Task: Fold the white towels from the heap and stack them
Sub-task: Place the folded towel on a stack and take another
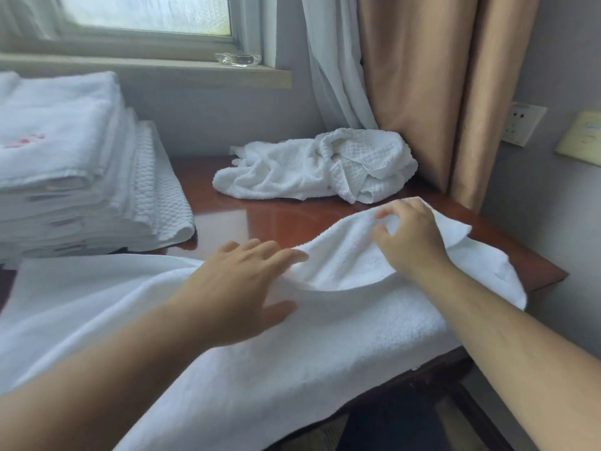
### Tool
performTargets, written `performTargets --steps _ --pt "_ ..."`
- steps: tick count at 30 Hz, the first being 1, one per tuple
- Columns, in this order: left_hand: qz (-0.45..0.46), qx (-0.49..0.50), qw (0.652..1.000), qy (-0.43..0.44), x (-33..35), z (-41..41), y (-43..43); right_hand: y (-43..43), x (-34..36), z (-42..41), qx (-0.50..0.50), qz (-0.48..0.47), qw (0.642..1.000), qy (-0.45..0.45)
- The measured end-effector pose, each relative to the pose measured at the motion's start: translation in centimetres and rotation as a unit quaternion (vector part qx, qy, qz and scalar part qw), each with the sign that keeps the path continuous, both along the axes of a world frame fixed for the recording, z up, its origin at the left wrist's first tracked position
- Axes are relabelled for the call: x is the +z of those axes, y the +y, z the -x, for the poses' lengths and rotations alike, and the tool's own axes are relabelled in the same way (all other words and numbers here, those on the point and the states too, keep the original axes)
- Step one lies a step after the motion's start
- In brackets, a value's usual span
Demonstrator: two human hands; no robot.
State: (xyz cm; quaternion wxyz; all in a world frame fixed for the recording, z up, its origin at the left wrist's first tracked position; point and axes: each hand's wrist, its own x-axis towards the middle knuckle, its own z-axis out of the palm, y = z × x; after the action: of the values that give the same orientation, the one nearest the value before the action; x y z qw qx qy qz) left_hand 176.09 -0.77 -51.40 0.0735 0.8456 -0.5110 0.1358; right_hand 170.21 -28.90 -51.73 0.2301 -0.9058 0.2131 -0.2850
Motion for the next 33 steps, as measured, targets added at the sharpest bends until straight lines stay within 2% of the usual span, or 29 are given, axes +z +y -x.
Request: performTargets --steps 2,5,7,10,12,15,18,21,23,26,28,30,33 --pt "-0.002 0.052 0.997 0.059 0.8 -1.3 2.9 4.8 -0.2 -0.2 0.094 -0.013 0.995 0.031" --pt "0.090 0.146 0.978 0.116 1.0 -2.8 8.5 11.1 -1.0 -0.2 0.170 0.012 0.985 0.041" --pt "0.154 0.268 0.946 0.099 0.8 -3.7 12.7 14.3 -0.8 -0.2 0.194 0.057 0.979 0.020" --pt "0.191 0.440 0.873 0.091 0.3 -4.2 18.1 18.6 0.2 0.0 0.259 0.094 0.960 -0.056" --pt "0.192 0.491 0.842 0.113 -0.4 -4.1 20.5 21.4 0.4 0.3 0.341 0.094 0.931 -0.088" --pt "0.164 0.541 0.805 0.183 -1.3 -3.8 22.1 25.2 0.0 0.5 0.492 0.039 0.868 -0.059" --pt "0.139 0.551 0.787 0.239 -1.0 -4.0 22.4 27.9 -1.1 0.4 0.551 0.028 0.834 0.020" --pt "0.129 0.512 0.792 0.307 -0.1 -4.2 22.0 29.1 -2.3 0.2 0.551 0.045 0.832 0.056" --pt "0.149 0.493 0.804 0.298 0.7 -4.0 21.7 29.2 -2.4 0.2 0.552 0.059 0.829 0.060" --pt "0.223 0.486 0.813 0.232 2.4 -3.6 21.9 29.1 -2.2 0.5 0.540 0.092 0.834 0.067" --pt "0.276 0.487 0.805 0.194 3.8 -3.5 22.5 29.2 -1.8 0.4 0.516 0.115 0.846 0.070" --pt "0.343 0.460 0.792 0.206 4.8 -3.4 22.7 29.8 -1.5 -0.2 0.504 0.138 0.847 0.096" --pt "0.483 0.353 0.752 0.276 5.3 -3.0 22.7 30.5 -1.8 -2.3 0.524 0.151 0.822 0.165"
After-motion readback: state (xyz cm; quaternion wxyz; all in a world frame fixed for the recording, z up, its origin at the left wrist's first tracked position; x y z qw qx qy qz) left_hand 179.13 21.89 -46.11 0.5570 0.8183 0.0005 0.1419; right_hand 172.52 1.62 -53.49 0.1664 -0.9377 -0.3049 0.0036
